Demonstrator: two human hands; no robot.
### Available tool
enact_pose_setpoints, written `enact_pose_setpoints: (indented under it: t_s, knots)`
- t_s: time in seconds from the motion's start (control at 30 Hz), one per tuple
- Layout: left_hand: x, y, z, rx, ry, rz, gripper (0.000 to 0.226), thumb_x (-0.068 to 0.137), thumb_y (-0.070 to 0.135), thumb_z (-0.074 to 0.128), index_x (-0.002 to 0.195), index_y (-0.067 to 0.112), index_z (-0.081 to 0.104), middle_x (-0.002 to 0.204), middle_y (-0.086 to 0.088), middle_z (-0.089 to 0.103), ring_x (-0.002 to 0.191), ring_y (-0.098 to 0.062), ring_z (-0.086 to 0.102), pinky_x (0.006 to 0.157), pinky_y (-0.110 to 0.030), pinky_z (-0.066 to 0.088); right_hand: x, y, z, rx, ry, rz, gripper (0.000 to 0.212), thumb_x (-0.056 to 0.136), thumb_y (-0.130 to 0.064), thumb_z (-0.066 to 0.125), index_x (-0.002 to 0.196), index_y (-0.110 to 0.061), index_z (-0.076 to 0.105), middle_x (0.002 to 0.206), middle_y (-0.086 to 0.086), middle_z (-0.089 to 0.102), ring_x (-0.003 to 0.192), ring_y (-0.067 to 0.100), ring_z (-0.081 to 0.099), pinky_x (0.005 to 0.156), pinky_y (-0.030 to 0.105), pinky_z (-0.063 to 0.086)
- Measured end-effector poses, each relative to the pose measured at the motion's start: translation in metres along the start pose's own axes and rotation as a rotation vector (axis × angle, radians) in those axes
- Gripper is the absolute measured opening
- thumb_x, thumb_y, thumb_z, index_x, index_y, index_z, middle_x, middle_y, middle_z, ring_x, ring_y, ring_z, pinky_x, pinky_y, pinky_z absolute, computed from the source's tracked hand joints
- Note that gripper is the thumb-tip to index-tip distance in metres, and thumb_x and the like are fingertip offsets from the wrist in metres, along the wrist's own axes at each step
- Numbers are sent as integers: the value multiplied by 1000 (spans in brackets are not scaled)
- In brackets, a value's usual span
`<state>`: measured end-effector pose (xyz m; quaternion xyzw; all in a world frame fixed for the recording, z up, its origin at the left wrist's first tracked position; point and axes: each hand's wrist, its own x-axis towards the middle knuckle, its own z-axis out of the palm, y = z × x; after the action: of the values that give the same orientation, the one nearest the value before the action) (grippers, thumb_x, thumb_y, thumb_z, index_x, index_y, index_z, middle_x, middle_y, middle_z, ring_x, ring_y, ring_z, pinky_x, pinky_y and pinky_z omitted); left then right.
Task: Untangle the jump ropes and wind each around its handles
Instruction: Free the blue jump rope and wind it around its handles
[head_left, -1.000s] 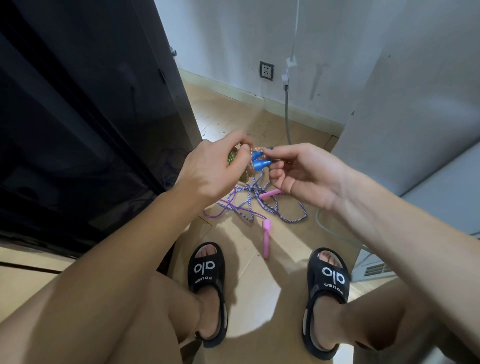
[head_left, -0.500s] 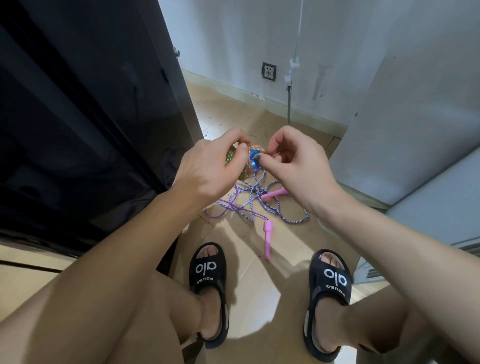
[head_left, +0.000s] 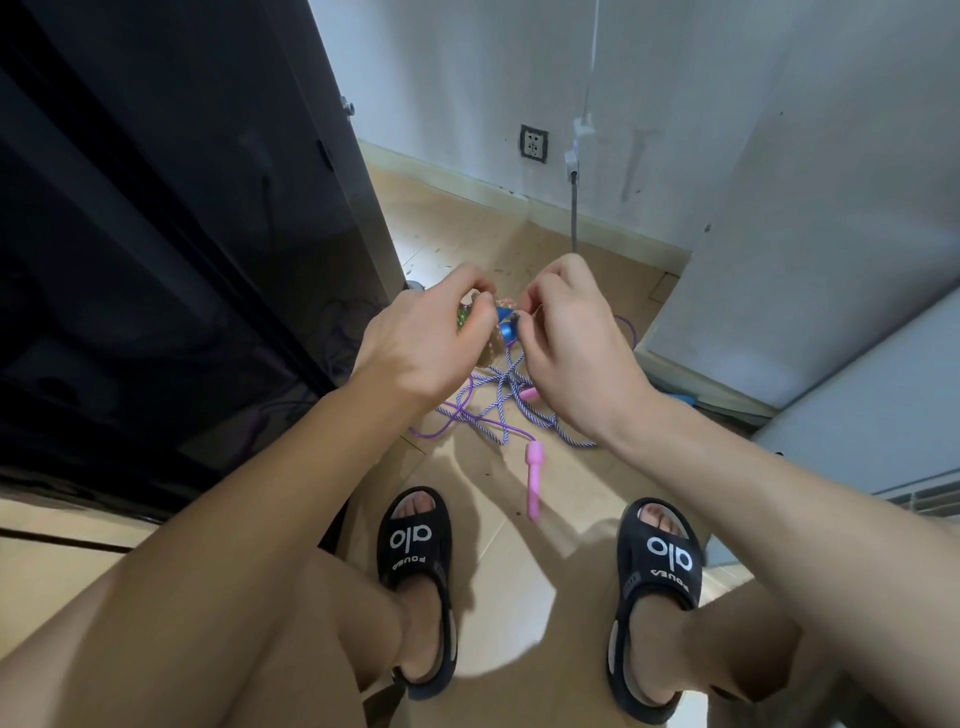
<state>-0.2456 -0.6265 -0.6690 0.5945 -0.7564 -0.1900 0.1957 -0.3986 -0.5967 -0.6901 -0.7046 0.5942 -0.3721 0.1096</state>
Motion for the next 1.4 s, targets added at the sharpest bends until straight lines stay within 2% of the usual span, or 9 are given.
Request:
enact_pose_setpoints:
  t_s: [0.07,0.2,0.43,0.6,0.77,0.93,1.1,1.27,1.4]
  knots:
    - [0,-5,0,-15,-33,-20,19,97,45,37,107,44,54,83,2,69,85,-23,64,75,-41,54,0,3,-2,-64,-109,-125,11,99,-7,45,94,-1,53,106,14,45,72,36,51,66,50,47]
    - [-1,-8,-1,-26,-16,-21,19,94,48,36,101,43,53,84,3,70,87,-22,65,76,-43,56,4,7,-11,-175,-187,-306,12,99,-6,43,96,2,51,105,18,45,66,38,46,57,50,46]
    - [-1,-1,-1,-25,-20,-27,17,101,42,42,92,36,55,69,17,62,85,-19,66,76,-41,55,-2,1,-11,-74,-110,-116,8,95,-1,45,101,-6,47,100,13,49,78,38,50,69,51,46]
    - [-4,-4,2,-35,-66,-11,21,101,46,37,98,36,56,80,6,65,84,-24,62,66,-36,42,1,-2,-14,-77,-79,-142,14,90,-4,48,102,-9,42,87,10,55,71,41,49,62,51,47]
    - [-5,-3,2,-84,-91,4,19,102,46,34,106,41,52,76,10,63,81,-25,64,73,-40,47,4,-2,-14,-70,-58,-141,15,89,-7,50,101,-9,42,83,9,54,69,39,48,62,49,46]
    - [-4,-1,1,-55,-104,-14,21,103,48,35,102,36,51,71,9,60,82,-25,63,67,-37,37,7,2,-16,122,-55,19,12,90,-10,54,98,-12,45,73,-1,56,65,19,53,62,36,45]
    - [1,1,4,43,-67,21,23,105,44,32,103,32,52,76,14,55,90,-26,57,71,-37,38,12,1,-14,287,-89,253,11,88,-9,51,96,-15,48,81,2,62,62,14,52,60,30,46]
    - [-2,2,7,5,-67,65,24,106,41,32,114,34,53,84,16,54,94,-20,55,78,-38,42,6,-1,-6,172,8,304,11,88,-12,54,98,-14,48,74,-9,57,67,5,58,59,14,42]
    - [-3,4,11,-45,-50,91,24,106,44,31,122,42,48,111,16,57,106,-21,57,91,-44,47,3,-2,2,199,133,329,20,86,-15,61,100,-14,47,75,-8,57,70,10,59,62,22,45]
